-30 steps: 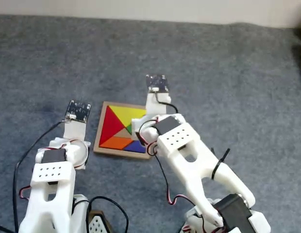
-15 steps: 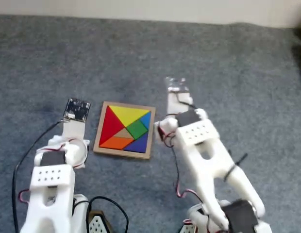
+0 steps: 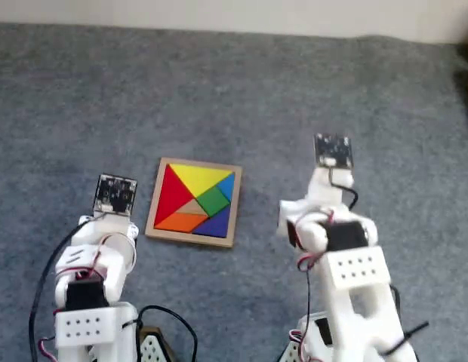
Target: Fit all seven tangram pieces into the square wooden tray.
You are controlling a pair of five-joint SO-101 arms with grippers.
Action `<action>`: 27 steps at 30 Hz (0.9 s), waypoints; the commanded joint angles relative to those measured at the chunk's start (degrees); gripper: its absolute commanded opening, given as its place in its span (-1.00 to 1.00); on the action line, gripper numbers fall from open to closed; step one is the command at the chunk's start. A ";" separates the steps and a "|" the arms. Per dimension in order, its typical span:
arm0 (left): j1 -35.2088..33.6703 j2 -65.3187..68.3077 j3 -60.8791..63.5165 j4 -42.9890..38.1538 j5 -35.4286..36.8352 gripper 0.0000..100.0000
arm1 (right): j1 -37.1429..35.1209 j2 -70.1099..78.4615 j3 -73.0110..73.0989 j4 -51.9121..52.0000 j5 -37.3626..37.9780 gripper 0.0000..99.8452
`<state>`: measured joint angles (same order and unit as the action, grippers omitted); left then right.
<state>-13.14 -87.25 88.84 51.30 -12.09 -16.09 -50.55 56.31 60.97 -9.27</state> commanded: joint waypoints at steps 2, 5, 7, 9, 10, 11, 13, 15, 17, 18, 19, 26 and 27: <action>-0.57 -12.53 1.63 6.86 0.62 -0.95 | 1.45 -8.31 6.46 -4.88 2.37 -0.99; -0.57 -17.45 2.59 9.23 0.62 -0.95 | 1.45 -12.62 10.77 -5.67 2.55 -0.99; -0.57 -17.80 2.68 9.58 0.62 -0.95 | 1.45 -15.52 13.05 -5.67 2.64 -0.99; -0.57 -17.36 2.68 9.58 0.62 -0.95 | 1.45 -18.42 15.52 -5.67 2.73 -0.99; -0.57 -17.19 2.68 9.58 0.62 -0.95 | 1.45 -19.91 16.84 -5.67 2.73 -0.99; -0.57 -17.19 2.68 9.67 0.62 -0.95 | 1.45 -21.49 18.15 -5.67 2.73 -0.99; -0.57 -17.19 2.68 9.85 0.62 -0.95 | 1.45 -24.84 21.05 -5.67 2.73 -0.99; -0.57 -17.19 2.68 9.93 0.62 -0.95 | 1.45 -28.62 24.22 -5.67 2.73 -0.99; -0.57 -17.19 2.68 9.93 0.62 -0.95 | 1.45 -32.84 27.21 -5.58 2.81 -0.99; -0.57 -17.19 2.77 9.93 0.62 -0.95 | 1.45 -34.95 28.62 -5.41 2.81 -0.99; -0.57 -17.19 2.77 9.93 0.62 -0.95 | 1.45 -37.14 29.85 -5.32 2.81 -0.99; -0.57 -17.19 3.12 10.02 0.62 -0.95 | 1.54 -52.26 38.90 -4.79 2.55 -0.99; -0.57 -17.19 3.21 10.02 0.62 -0.95 | 1.54 -54.29 39.87 -3.82 2.55 -0.99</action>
<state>-13.14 -101.32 92.26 60.70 -12.09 -15.38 -99.16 95.25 56.31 -7.16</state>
